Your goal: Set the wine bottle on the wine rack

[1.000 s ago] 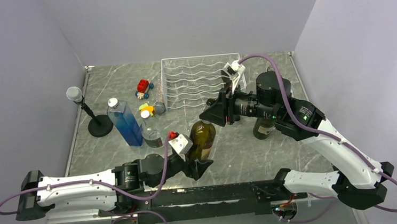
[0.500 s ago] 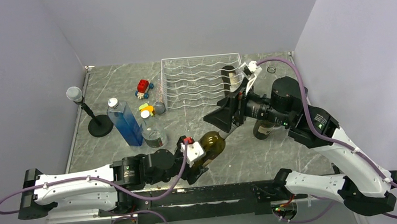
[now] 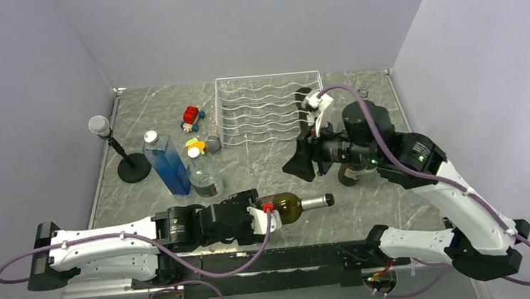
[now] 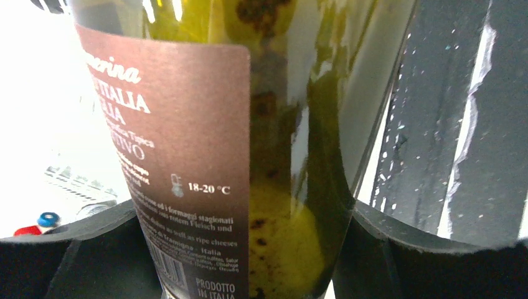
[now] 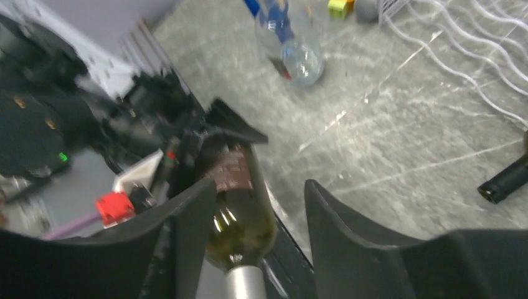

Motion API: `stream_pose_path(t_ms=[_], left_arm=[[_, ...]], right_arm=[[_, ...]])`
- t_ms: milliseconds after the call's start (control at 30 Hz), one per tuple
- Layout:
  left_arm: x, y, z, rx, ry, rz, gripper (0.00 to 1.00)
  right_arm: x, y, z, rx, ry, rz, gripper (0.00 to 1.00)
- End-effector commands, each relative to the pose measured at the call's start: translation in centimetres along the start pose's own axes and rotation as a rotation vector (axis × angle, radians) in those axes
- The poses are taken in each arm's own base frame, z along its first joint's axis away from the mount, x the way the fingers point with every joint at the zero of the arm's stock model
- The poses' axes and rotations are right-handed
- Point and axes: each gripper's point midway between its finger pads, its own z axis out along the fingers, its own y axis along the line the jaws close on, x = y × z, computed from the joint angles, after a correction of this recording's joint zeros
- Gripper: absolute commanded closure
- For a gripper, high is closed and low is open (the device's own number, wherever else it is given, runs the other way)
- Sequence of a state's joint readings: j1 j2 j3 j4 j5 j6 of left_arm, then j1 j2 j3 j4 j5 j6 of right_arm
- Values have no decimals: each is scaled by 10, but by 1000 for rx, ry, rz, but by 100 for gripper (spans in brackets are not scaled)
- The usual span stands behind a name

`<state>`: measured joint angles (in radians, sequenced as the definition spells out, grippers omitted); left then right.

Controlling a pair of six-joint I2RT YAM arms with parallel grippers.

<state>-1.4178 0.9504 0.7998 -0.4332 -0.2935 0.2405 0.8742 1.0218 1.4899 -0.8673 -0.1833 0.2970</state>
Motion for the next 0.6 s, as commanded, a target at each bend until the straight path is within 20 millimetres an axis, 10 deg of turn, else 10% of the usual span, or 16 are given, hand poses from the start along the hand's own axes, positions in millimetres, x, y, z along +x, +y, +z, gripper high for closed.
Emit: stream_pose_path(t_ms=[0,133,567], left_arm=[[-29,24,-13,-91,-120,78,99],[-24,27,-14,-108,-107,103,99],[3,33,-6,-172,17,160,99]], right_arm=[[43,9,-1,-88,206,-28,49],[61,14,-1,-141,269,-49,63],[124,15,3,-218,495,-115,39]])
